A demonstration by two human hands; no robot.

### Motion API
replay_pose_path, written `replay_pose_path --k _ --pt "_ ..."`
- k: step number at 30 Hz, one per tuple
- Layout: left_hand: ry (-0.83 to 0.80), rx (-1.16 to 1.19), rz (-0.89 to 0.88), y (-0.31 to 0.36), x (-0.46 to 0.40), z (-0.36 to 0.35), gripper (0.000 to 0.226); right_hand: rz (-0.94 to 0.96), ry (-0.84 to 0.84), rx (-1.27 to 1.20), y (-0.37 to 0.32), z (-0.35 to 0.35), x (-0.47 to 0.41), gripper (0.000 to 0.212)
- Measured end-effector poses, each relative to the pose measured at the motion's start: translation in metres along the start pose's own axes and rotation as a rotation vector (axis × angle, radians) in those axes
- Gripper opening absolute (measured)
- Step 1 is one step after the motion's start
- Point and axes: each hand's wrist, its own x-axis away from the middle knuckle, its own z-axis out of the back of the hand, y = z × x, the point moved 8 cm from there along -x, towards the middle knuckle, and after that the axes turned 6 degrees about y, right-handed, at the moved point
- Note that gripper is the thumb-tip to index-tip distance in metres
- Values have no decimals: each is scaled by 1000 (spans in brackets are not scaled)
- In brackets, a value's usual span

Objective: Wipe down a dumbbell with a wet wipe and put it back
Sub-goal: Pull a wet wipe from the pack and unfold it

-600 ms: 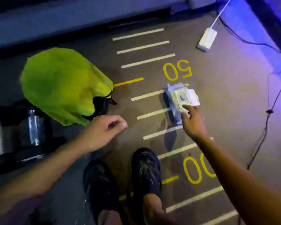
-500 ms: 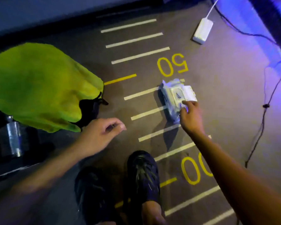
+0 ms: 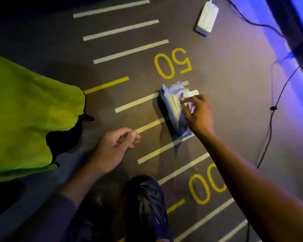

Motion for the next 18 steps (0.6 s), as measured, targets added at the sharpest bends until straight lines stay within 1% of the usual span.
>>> replay_pose_path --k 2,6,10,13,18 --pt "-15 -21 -12 0 -2 -2 20 13 -32 38 0 1 -7 5" --pt "-23 -55 -13 -1 -8 -3 36 21 -63 133 -1 -1 -11 8" --pt "-34 -87 14 -5 -10 -5 21 47 -31 249 -4 -3 -11 7" --pt "-38 -87 34 -7 -9 -5 22 68 -43 321 -4 -7 -14 7" --pt "-32 -90 67 -9 -5 -7 21 63 -97 340 -11 -17 -20 4"
